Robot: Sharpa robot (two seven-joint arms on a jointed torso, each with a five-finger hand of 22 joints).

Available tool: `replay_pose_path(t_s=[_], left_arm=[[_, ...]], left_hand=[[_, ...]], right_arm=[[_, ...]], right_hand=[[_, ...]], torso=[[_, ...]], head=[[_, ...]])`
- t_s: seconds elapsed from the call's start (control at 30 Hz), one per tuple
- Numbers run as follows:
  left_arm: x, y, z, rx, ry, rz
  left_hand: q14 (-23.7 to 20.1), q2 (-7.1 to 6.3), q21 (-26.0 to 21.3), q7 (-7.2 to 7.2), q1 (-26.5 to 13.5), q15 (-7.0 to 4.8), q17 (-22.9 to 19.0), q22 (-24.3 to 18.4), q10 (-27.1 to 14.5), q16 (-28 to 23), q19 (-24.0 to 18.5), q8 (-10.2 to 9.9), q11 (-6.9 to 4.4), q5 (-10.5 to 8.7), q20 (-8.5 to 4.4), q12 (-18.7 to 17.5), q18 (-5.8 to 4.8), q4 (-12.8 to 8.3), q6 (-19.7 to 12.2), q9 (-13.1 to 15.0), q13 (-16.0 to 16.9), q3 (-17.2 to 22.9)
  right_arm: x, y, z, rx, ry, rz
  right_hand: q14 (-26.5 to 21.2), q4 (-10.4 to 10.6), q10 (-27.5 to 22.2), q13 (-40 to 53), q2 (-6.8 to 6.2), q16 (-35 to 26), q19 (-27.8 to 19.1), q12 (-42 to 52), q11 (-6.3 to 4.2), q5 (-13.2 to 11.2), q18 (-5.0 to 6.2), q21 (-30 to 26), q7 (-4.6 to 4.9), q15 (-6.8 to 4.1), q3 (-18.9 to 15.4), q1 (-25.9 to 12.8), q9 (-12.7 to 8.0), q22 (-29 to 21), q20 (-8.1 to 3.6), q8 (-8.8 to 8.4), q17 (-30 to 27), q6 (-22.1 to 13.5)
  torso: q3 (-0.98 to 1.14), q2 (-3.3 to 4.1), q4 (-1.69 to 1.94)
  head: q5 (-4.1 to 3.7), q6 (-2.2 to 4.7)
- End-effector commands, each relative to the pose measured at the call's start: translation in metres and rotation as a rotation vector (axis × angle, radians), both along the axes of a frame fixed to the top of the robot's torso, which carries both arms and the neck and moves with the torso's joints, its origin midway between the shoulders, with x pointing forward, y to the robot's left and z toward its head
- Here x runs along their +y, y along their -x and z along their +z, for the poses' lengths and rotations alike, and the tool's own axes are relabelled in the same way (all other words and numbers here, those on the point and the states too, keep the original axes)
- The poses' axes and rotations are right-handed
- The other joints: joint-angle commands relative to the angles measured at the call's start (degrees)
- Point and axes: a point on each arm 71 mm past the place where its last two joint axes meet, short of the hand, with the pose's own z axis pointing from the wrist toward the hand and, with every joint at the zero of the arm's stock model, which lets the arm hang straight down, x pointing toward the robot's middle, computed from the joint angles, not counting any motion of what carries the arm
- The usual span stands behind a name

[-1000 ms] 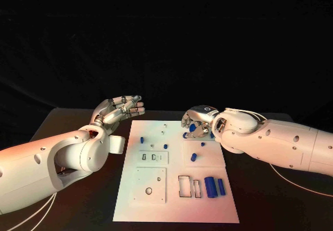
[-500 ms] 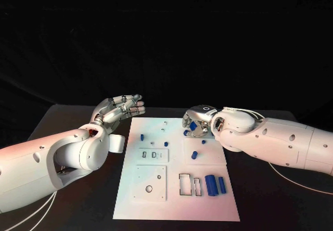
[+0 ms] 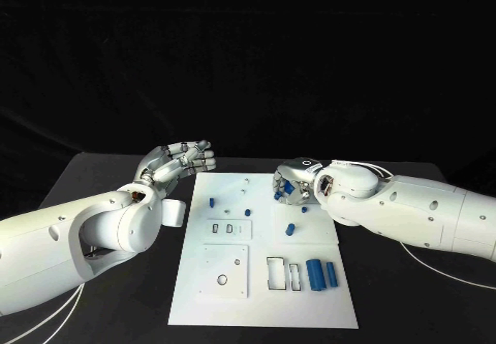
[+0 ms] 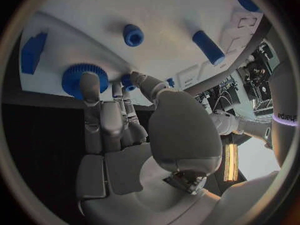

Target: Assemble the parts on the task board

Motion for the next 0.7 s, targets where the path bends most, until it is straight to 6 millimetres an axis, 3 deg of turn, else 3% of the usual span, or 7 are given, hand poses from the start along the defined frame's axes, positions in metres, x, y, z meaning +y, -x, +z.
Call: replay_pose_path(t_s=[0.03, 0.13, 0.23, 0.4, 0.7], left_arm=[[-0.001, 0.000, 0.001, 0.004, 0.008, -0.017], [-0.001, 0.000, 0.000, 0.007, 0.007, -0.016], [-0.001, 0.000, 0.000, 0.013, 0.005, -0.015], [-0.001, -0.001, -0.001, 0.023, 0.001, -0.014], [0.001, -0.002, -0.002, 0.036, -0.004, -0.011]], left_hand=[[-0.41, -0.28, 0.20, 1.69, -0.31, 0.01, 0.11, -0.14, -0.29, -0.35, 0.41, -0.21, 0.27, -0.40, 0.12, -0.60, 0.26, 0.46, -0.03, 0.05, -0.09, 0.07], [-0.46, -0.27, 0.19, 1.71, -0.35, 0.04, 0.12, -0.17, -0.38, -0.40, 0.41, -0.23, 0.30, -0.40, 0.13, -0.71, 0.25, 0.51, -0.06, 0.04, -0.09, 0.05], [-0.57, -0.27, 0.14, 1.78, -0.29, 0.09, 0.16, -0.25, -0.59, -0.51, 0.40, -0.36, 0.39, -0.35, 0.17, -1.01, 0.23, 0.49, -0.27, 0.01, -0.09, 0.10], [-0.63, -0.21, 0.10, 1.84, -0.11, 0.13, 0.21, -0.32, -0.74, -0.58, 0.41, -0.48, 0.46, -0.30, 0.20, -1.26, 0.22, 0.40, -0.46, -0.02, -0.08, 0.22], [-0.74, 0.04, -0.03, 1.99, 1.74, 0.23, 0.54, -0.68, -0.90, -0.89, 0.52, -0.87, 0.60, 0.15, 0.27, -2.23, 0.22, -1.13, -1.06, -0.07, 0.00, 1.98]], right_arm=[[0.002, 0.001, -0.001, -0.001, 0.008, 0.005], [0.002, 0.001, 0.000, -0.004, 0.001, 0.003], [0.001, 0.001, 0.001, -0.014, -0.008, -0.008], [0.000, 0.000, 0.004, -0.044, -0.037, -0.034], [0.005, 0.003, 0.012, -0.111, -0.107, -0.051]], right_hand=[[1.03, 0.63, 1.18, -0.16, 0.68, 1.58, 1.23, 0.05, -0.20, -0.58, -0.62, 2.69, -0.32, -0.25, 1.77, -0.35, 0.51, 3.33, -0.26, 0.35, 1.63, 0.79], [1.82, 0.90, 2.25, -0.28, 1.10, 2.88, 2.11, -0.09, -0.51, -2.17, -0.94, 4.76, -0.65, -0.52, 3.76, -0.04, 1.08, 5.90, -0.57, 0.78, 3.06, 1.35], [2.15, 0.83, 3.38, -0.43, 2.14, 3.40, 2.38, -0.31, -0.82, -1.97, -1.10, 6.14, -0.88, -0.85, 6.95, 0.83, 1.94, 7.60, -0.87, 1.42, 3.35, 1.94], [2.56, 0.84, 4.93, -0.30, 2.48, 4.33, 3.24, -0.16, -1.35, -2.20, -1.47, 8.22, -1.29, -1.35, 9.02, 0.78, 3.20, 10.29, -1.04, 2.47, 4.47, 2.66], [2.95, 0.61, 5.58, -0.31, 1.97, 5.56, 4.02, -0.59, -1.56, -2.45, -1.84, 10.28, -1.48, -1.58, 10.74, 0.47, 4.90, 13.01, -1.20, 3.54, 6.11, 2.69]], torso=[[-0.02, 0.19, 0.01], [-0.04, 0.21, 0.04], [-0.06, 0.30, 0.09], [-0.04, 0.39, 0.05], [-0.04, 0.50, 0.02]], head=[[0.03, 0.12], [0.02, 0.10], [-0.04, 0.07], [0.11, 0.13], [0.14, 0.71]])
